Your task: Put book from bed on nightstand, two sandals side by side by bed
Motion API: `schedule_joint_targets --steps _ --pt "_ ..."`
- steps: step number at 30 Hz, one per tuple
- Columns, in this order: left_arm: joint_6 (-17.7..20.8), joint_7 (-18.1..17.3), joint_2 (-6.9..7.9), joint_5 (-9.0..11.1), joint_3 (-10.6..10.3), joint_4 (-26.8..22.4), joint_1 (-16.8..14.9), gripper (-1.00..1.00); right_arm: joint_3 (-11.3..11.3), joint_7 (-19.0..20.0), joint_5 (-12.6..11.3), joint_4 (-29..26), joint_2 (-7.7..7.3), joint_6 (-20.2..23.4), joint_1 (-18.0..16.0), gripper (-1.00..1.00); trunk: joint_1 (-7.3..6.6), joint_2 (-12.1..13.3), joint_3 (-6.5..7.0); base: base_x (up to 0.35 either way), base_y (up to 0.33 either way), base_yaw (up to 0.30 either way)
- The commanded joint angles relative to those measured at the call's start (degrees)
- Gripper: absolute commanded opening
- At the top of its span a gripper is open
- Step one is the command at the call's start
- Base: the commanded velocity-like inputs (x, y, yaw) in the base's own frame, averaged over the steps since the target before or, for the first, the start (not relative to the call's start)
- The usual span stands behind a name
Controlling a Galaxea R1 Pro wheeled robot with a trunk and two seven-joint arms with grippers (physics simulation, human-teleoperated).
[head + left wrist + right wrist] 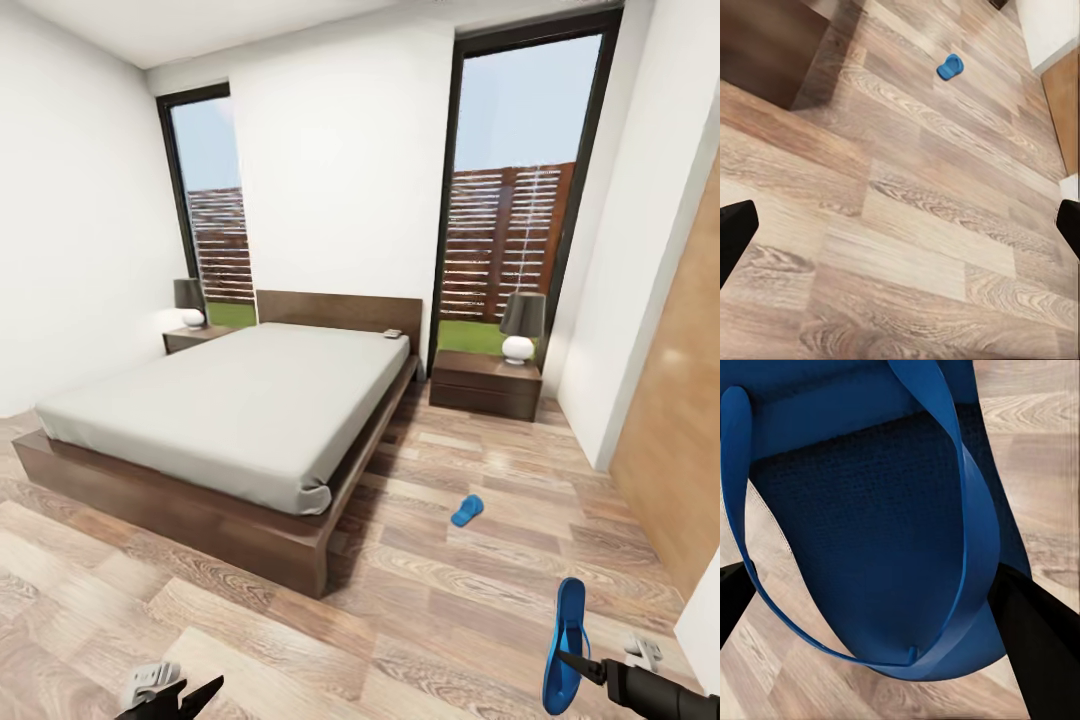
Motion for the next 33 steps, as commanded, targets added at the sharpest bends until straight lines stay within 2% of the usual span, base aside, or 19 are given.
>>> schedule_joint_targets --steps 1,33 --pt "0.5 -0.1 0.01 0.5 0.1 0.0 0.0 1.0 -0.5 0.3 0.3 0.0 0.05 0.6 -0.1 -1.0 -0.01 0.0 -0.06 0.0 0.0 -0.282" --pt "0.5 -0.1 0.01 0.5 0.1 0.0 0.0 1.0 -0.5 0.3 0.3 0.0 0.05 0.6 -0.1 -1.0 -0.01 0.0 -0.06 0.0 0.0 -0.272"
